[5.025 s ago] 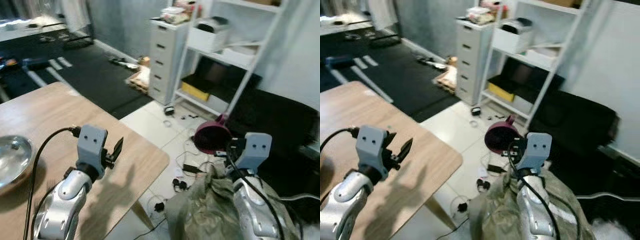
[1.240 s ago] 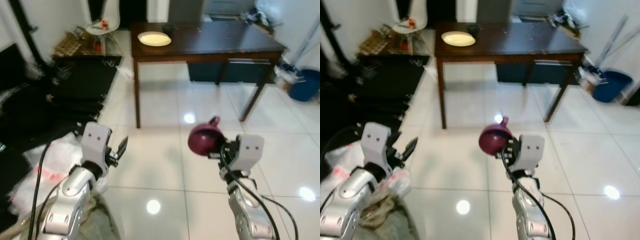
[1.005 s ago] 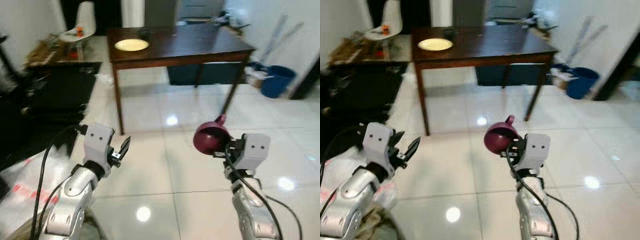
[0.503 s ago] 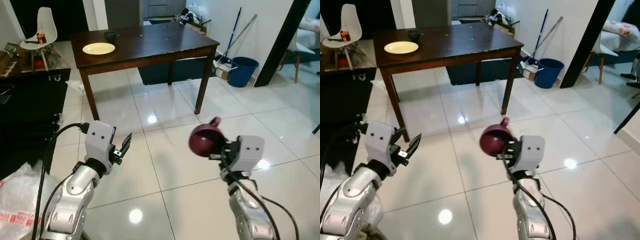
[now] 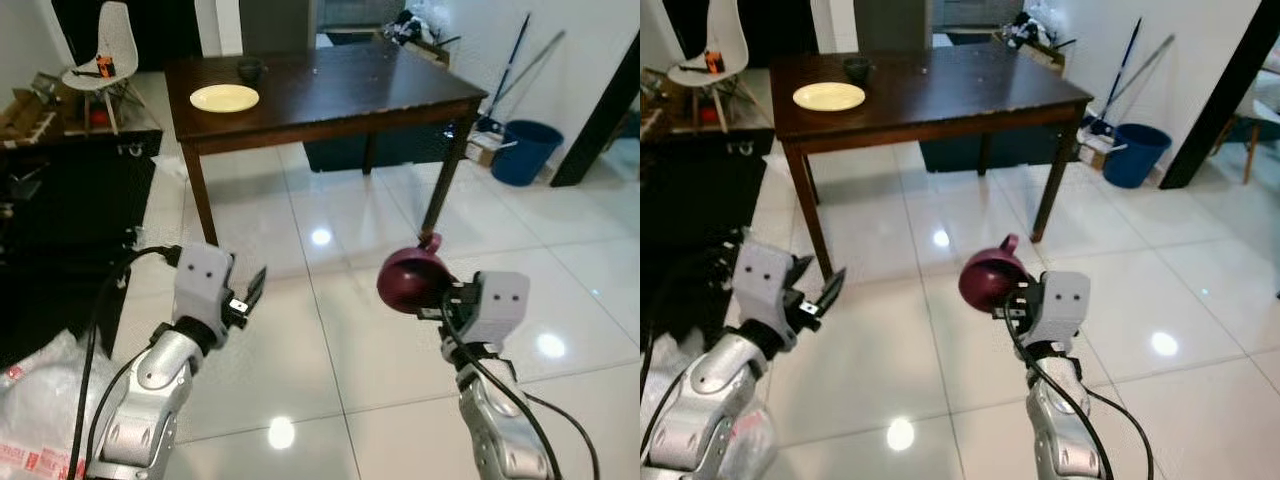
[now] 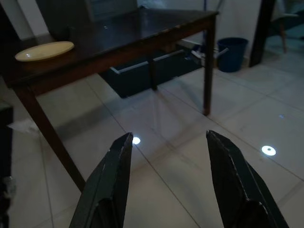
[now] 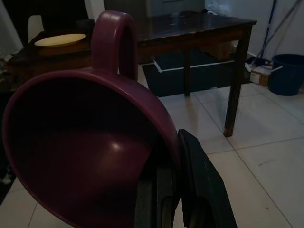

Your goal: Setting the table

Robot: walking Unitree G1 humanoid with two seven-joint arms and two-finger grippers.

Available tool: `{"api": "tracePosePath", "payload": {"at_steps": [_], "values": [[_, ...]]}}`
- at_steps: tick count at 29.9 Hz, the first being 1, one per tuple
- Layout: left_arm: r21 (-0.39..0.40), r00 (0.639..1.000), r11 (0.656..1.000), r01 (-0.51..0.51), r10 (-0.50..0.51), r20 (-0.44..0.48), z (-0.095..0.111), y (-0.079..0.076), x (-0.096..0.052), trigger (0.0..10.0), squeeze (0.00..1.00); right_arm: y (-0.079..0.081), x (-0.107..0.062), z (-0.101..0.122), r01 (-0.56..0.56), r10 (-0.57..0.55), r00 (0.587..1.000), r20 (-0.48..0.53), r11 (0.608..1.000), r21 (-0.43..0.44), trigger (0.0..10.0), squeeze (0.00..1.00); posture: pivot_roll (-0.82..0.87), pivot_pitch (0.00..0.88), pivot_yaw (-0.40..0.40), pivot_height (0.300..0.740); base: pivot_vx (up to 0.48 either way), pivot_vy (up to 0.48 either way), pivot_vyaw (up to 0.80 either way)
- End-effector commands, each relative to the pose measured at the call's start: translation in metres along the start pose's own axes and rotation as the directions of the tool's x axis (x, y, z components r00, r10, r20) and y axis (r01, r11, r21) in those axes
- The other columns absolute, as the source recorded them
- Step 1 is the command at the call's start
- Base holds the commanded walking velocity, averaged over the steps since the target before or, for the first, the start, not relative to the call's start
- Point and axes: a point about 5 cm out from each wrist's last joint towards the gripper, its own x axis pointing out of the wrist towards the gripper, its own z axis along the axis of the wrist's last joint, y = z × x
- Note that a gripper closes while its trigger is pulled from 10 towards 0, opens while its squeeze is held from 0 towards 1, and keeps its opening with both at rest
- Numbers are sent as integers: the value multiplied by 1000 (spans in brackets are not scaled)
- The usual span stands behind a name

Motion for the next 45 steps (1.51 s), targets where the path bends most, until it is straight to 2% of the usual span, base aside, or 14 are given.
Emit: {"api": "tracePosePath", "payload": {"at_steps": [1, 45], "values": [[0, 1000, 1000, 10, -10, -15, -4, -2, 0, 10000, 0, -3, -1, 1, 17, -17, 1000, 5, 1000, 0, 10000, 0, -32, 0, 72, 740, 469, 0, 0], [-1, 1000, 1000, 26, -26, -7, -2, -6, 4, 10000, 0, -3, -1, 1, 34, -34, 999, 14, 999, 4, 10000, 0, -34, 0, 81, 740, 469, 0, 0]]}}
